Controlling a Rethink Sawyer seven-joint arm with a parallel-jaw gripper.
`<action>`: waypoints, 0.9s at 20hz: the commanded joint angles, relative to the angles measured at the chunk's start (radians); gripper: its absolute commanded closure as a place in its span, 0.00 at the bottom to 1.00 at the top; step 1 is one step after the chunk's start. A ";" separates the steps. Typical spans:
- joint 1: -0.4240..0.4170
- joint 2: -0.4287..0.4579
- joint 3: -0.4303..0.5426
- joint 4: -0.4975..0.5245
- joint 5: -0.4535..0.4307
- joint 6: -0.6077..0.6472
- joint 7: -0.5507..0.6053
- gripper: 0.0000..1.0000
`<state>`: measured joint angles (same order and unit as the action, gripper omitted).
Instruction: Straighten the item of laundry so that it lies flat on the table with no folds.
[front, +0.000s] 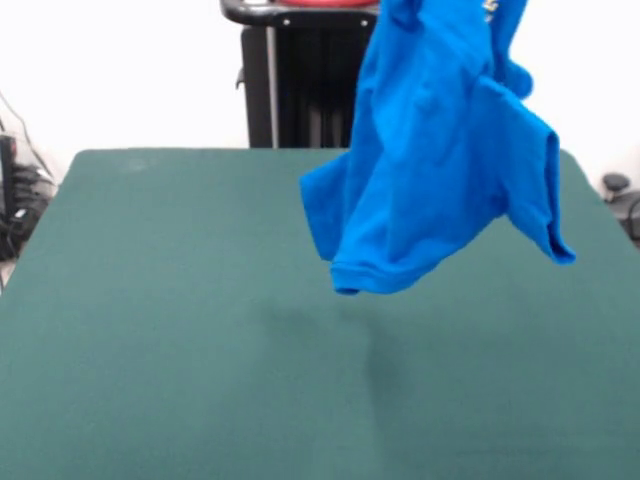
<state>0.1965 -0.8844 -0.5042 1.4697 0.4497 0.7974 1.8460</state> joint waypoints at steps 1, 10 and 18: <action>0.015 0.017 0.164 0.169 0.145 -0.028 0.309 1.00; 0.081 0.037 0.145 0.196 0.172 -0.058 0.352 1.00; 0.135 0.048 0.146 0.271 0.204 -0.123 0.406 1.00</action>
<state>0.2797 -0.8819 -0.4716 1.5608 0.5989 0.7364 1.9289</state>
